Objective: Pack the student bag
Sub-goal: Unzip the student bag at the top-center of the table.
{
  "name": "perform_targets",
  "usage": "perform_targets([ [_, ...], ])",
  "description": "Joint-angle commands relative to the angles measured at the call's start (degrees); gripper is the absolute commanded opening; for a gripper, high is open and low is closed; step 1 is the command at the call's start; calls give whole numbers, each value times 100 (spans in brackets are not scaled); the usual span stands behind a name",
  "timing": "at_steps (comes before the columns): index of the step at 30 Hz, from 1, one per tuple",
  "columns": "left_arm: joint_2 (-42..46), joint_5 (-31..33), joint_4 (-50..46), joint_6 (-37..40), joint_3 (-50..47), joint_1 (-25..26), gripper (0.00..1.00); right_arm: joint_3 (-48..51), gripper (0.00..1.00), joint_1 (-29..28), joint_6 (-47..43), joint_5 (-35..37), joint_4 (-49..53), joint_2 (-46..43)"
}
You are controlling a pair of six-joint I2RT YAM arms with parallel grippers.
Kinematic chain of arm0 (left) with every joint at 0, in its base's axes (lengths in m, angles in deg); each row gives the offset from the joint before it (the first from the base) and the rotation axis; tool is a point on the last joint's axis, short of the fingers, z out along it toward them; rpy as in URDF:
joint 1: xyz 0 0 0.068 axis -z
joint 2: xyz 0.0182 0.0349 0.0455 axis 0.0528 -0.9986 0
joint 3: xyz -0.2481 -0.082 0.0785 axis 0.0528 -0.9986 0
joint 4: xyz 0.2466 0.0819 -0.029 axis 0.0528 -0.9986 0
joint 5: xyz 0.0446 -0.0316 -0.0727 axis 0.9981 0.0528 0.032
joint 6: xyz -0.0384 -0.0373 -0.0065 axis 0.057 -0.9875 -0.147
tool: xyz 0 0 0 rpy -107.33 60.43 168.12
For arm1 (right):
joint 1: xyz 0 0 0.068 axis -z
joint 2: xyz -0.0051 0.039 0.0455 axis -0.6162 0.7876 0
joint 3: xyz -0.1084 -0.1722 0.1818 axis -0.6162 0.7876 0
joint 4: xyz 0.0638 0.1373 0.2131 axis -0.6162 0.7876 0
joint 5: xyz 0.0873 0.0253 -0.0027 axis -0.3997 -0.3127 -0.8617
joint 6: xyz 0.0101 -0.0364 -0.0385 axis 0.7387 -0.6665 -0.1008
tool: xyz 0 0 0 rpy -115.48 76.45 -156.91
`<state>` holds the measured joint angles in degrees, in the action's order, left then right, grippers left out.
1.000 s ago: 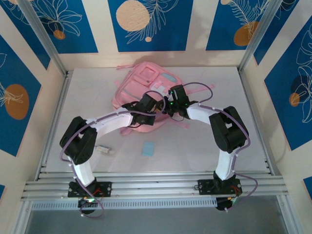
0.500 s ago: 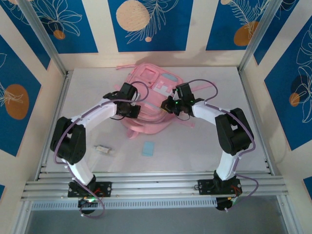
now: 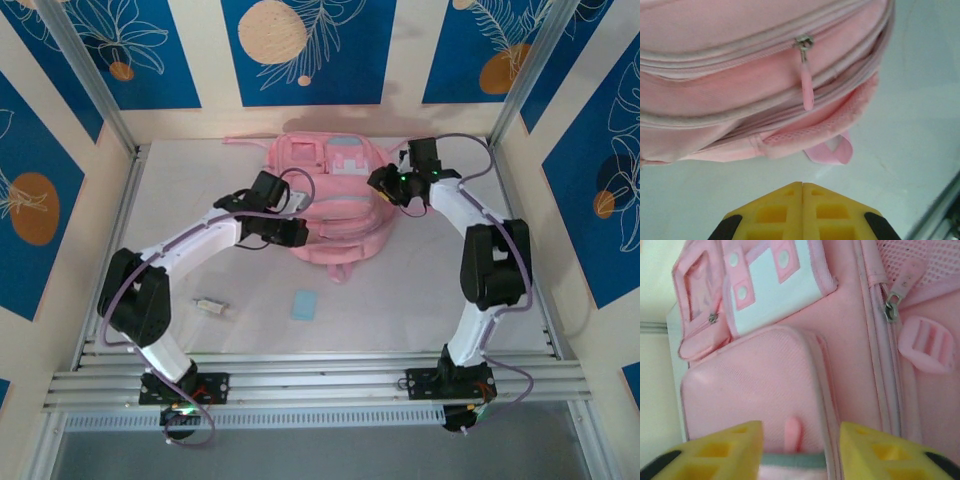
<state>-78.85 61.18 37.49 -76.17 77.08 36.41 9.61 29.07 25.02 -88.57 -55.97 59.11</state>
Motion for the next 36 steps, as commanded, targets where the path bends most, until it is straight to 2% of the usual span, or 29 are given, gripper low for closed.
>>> perform_targets([
  [1, -347, -333, 187, -218, 301, 126, 0, 671, 55, -227, 172, 78, 134, -1029],
  [4, -477, -205, 198, -213, 425, 193, 0, 1449, 62, -379, 367, 390, 110, -1842],
  [6, -461, -78, 259, -233, 390, 223, 0, 1866, 63, -452, 508, 459, 16, -2270],
  [9, -340, 176, 469, -344, 254, 264, 16, 2255, 63, -569, 724, 609, -72, -2681],
  [13, -162, 491, 944, -518, 22, 330, 43, 2552, 63, -704, 1149, 703, -490, -2783],
  [15, -164, 574, 1120, -567, 1, 377, 50, 2634, 63, -768, 1345, 843, -766, -2696],
  [17, -228, 682, 1233, -547, 15, 433, 53, 2662, 62, -799, 1512, 924, -1054, -2542],
  [22, -612, 941, 1200, -439, 179, 524, 55, 2594, 60, -916, 1895, 1161, -1764, -1984],
  [26, -904, 1330, 1026, -297, 314, 580, 55, 2397, 59, -1018, 2057, 1254, -1964, -1497],
  [29, -1133, 1528, 964, -252, 408, 581, 50, 2328, 56, -1083, 2113, 1194, -2168, -1222],
  [32, -1337, 1475, 994, -294, 520, 590, 42, 2264, 49, -1115, 2116, 1153, -2243, -1059],
  [34, -1437, 1483, 991, -313, 625, 607, 40, 2237, 45, -1140, 2133, 1143, -2263, -987],
  [36, -1503, 1520, 941, -299, 748, 625, 40, 2197, 44, -1167, 2150, 1159, -2278, -933],
])
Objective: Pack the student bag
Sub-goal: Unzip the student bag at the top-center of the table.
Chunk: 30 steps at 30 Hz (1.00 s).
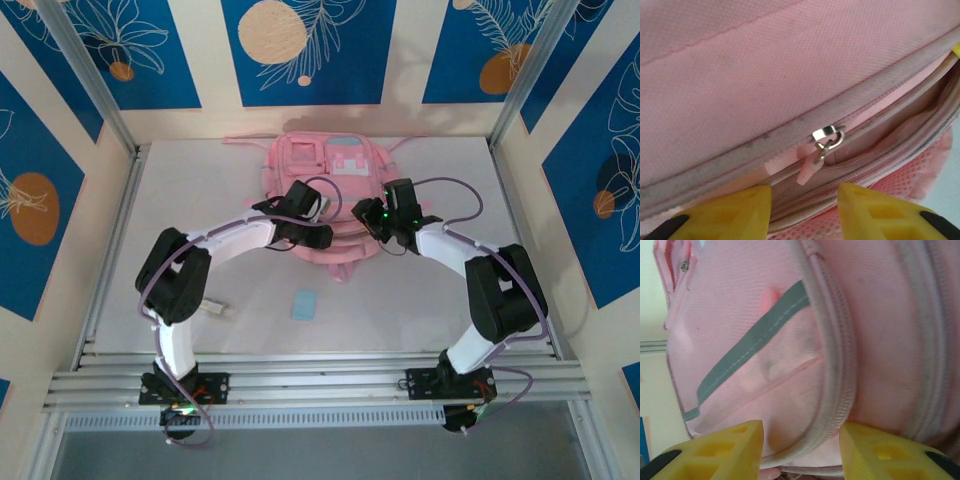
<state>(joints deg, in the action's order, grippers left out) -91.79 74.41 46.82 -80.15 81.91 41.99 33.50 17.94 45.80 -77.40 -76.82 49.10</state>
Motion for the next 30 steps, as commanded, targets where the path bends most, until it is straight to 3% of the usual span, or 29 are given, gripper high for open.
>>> perform_targets([
  [1, -241, 220, -42, 102, 347, 71, 40, -218, 44, -60, 88, 59, -197, 110],
  [11, 167, 45, -468, -106, 711, 138, 48, -701, 44, 5, 116, 243, -27, 755],
  [20, -188, 709, -592, 84, 862, 134, 48, -777, 44, -7, 240, -140, -274, 1103],
  [30, -582, 1190, 660, -91, 655, 138, 41, -660, 41, -3, 333, -363, -392, 1182],
])
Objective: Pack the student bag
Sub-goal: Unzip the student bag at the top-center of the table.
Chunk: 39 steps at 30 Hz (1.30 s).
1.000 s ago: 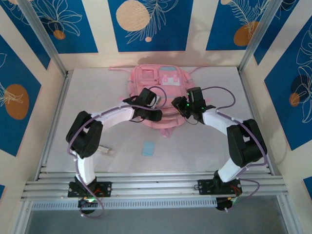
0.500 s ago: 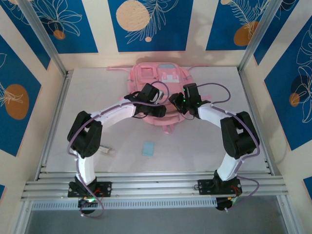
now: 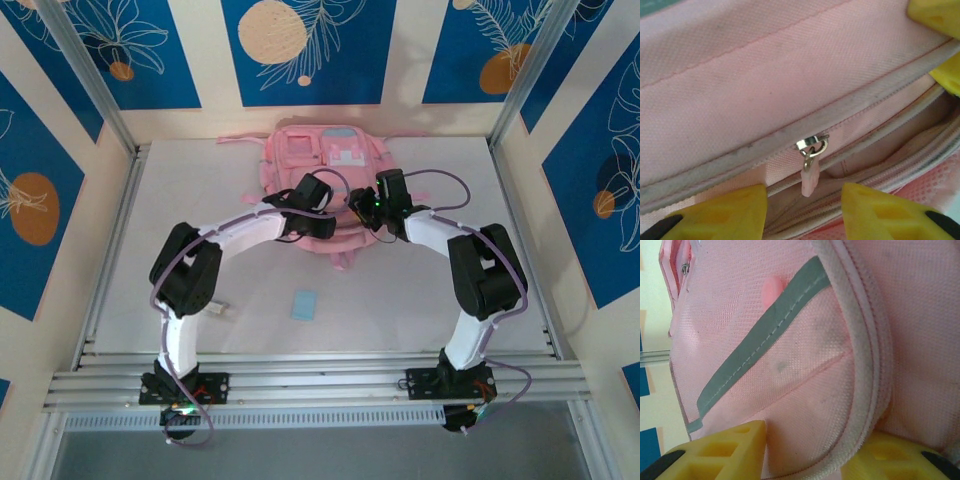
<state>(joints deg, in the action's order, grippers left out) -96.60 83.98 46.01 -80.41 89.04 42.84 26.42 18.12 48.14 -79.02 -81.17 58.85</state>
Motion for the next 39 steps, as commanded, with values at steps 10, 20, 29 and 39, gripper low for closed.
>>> perform_targets([
  [10, -126, 59, 1737, -185, -449, 60, 18, 177, 35, -9, 251, -291, -114, 328],
  [20, 216, -102, -59, 886, -258, -29, 0, 166, 32, 134, 138, -139, 139, 301],
  [29, 712, 392, -1217, 2105, -407, -517, 0, 125, 32, 289, -115, -101, 362, 212],
  [39, 856, -1427, -1470, 1816, 169, -172, 0, 383, 56, 129, -335, -620, 737, -790],
])
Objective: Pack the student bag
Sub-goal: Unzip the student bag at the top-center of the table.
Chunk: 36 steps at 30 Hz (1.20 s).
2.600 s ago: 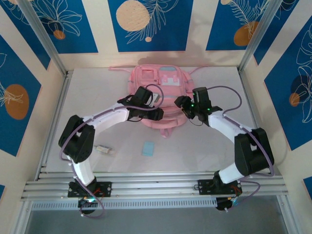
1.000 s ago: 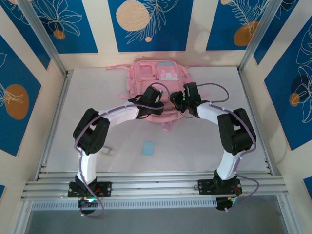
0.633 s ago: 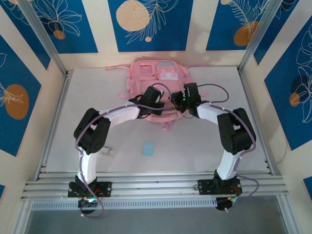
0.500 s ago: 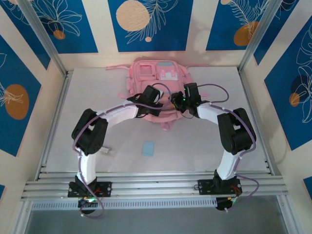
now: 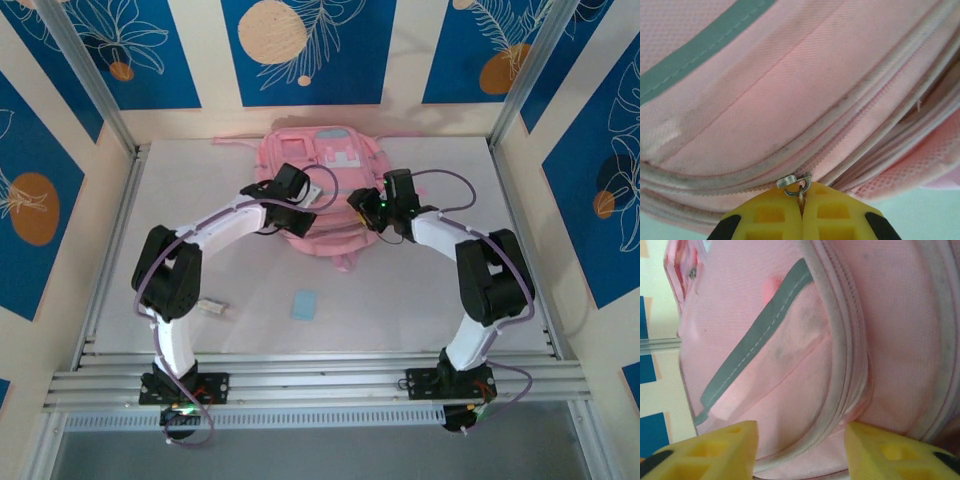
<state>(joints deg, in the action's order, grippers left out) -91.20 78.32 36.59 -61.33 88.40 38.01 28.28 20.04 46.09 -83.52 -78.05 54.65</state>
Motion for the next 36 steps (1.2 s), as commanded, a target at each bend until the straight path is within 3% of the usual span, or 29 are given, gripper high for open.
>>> perform_targets([
  [1, 341, -934, -498, -137, 268, 382, 0, 263, 58, -115, -101, -195, 410, -478],
  [10, 376, -1455, -536, -134, 552, 786, 0, 422, 56, -336, 140, 103, 177, -617],
  [14, 438, -1019, -571, -25, 304, 780, 0, 250, 17, -339, 48, 183, 99, -413],
  [17, 452, -315, -633, -20, 73, 680, 0, 263, 0, -327, -94, 252, 203, -483],
  [25, 521, 1077, -808, -278, -268, -176, 0, 460, 0, -125, -420, 324, 499, -870],
  [33, 232, 1241, 518, -784, -130, -868, 0, 104, 0, -208, -907, -110, 916, -744],
  [34, 173, 1197, 602, -812, -69, -887, 4, 60, 0, -225, -935, -171, 941, -723],
  [36, 72, 1112, 668, -908, 83, -897, 23, -47, 2, -288, -1044, -282, 1002, -707],
])
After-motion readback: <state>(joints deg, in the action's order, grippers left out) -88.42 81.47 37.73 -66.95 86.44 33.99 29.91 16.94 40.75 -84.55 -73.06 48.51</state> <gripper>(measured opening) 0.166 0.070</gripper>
